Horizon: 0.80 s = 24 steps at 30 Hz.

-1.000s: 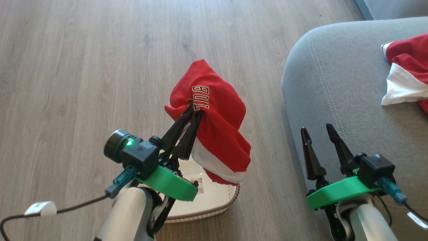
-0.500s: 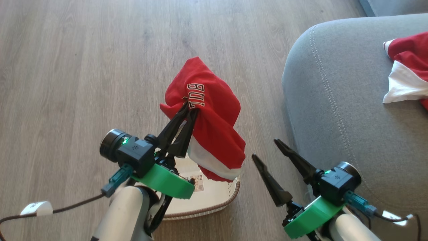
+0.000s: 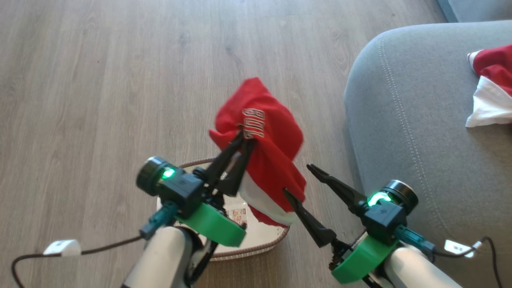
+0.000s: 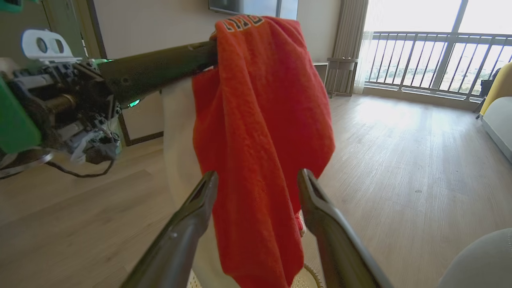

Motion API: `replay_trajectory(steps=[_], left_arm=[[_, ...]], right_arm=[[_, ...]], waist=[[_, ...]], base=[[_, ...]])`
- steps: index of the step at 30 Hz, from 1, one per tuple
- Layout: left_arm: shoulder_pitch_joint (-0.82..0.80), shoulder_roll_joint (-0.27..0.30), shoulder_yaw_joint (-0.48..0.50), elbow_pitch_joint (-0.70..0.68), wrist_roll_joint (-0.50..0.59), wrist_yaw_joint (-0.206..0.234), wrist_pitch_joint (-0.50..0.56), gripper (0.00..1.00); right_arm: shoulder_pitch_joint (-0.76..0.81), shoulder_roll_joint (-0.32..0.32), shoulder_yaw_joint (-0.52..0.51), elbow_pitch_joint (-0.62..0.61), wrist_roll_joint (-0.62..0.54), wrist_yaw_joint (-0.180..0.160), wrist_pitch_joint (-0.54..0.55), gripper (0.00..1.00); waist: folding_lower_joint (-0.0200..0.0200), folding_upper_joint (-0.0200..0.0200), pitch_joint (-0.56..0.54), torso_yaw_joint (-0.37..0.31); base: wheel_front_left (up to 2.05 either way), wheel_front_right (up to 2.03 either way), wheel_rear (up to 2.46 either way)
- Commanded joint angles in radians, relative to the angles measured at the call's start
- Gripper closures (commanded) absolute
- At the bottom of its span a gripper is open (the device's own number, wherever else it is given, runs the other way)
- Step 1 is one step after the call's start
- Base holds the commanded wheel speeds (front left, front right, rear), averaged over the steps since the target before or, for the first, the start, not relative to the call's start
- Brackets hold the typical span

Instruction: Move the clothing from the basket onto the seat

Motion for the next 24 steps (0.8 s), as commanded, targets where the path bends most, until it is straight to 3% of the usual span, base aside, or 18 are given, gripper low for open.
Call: replay_trajectory(steps=[1, 22, 23, 24], left_arm=[[-0.054, 0.008, 0.016, -0.034, 0.005, -0.001, -0.01, 1.0], [-0.078, 0.008, -0.192, -0.035, 0.003, -0.011, -0.01, 1.0], [-0.079, 0.008, -0.195, -0.035, 0.002, -0.012, -0.01, 1.0], [-0.079, 0.008, -0.196, -0.035, 0.002, -0.012, -0.01, 1.0]], right_arm=[[-0.039, 0.002, 0.015, -0.02, -0.005, 0.007, -0.001, 0.0], [-0.158, 0.105, 0.029, 0.144, -0.074, 0.007, -0.001, 0.0], [-0.156, 0.11, 0.025, 0.147, -0.074, 0.007, -0.001, 0.21], [-0.155, 0.115, 0.022, 0.15, -0.071, 0.007, -0.001, 0.7]], waist=[[0.0, 0.0, 0.0, 0.004], [0.0, 0.0, 0.013, 0.057], [0.0, 0.0, 0.012, 0.058], [0.0, 0.0, 0.012, 0.059]], base=[[0.0, 0.0, 0.0], [0.0, 0.0, 0.0], [0.0, 0.0, 0.0], [0.0, 0.0, 0.0]])
